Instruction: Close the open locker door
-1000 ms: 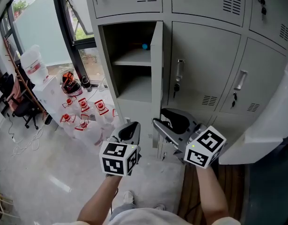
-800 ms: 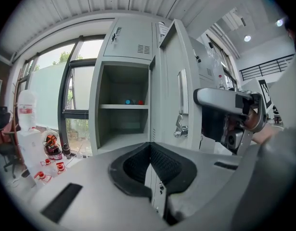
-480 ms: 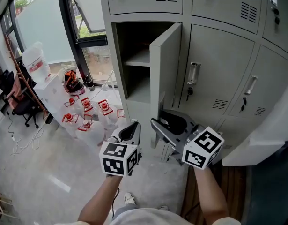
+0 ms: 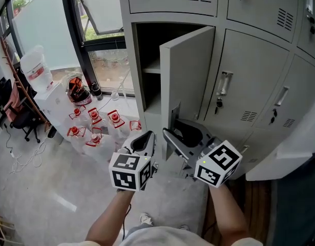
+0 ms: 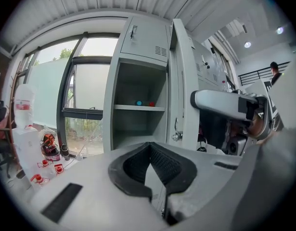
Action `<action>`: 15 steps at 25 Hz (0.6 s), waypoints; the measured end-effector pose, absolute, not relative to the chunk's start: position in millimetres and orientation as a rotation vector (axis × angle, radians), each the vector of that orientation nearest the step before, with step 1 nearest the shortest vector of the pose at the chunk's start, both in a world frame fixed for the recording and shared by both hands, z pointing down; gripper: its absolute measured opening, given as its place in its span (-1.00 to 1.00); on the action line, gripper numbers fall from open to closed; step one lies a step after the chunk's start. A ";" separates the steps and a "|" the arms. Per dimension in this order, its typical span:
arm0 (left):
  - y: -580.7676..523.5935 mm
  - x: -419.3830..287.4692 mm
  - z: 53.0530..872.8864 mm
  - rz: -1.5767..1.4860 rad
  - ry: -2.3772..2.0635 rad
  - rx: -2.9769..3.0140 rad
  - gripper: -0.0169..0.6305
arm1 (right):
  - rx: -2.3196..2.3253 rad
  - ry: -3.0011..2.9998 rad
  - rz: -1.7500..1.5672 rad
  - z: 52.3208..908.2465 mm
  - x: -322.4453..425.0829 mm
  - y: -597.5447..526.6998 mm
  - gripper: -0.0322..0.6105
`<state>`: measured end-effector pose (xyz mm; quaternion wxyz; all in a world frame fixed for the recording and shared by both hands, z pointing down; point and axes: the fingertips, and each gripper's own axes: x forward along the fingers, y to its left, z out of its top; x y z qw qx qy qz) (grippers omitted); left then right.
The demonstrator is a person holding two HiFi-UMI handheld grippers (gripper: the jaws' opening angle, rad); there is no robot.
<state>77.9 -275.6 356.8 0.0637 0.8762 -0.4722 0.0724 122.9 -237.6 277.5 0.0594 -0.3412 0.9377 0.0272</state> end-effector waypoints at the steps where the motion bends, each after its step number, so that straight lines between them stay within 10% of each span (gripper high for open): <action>1: -278.6 74.6 356.2 0.216 -1.423 2.649 -0.93 | -1.050 2.833 0.086 277.5 119.6 -241.0 -0.48; 15: -316.0 24.1 362.7 0.202 -1.381 2.657 -0.93 | -1.262 2.764 0.146 277.8 79.5 -288.1 -0.48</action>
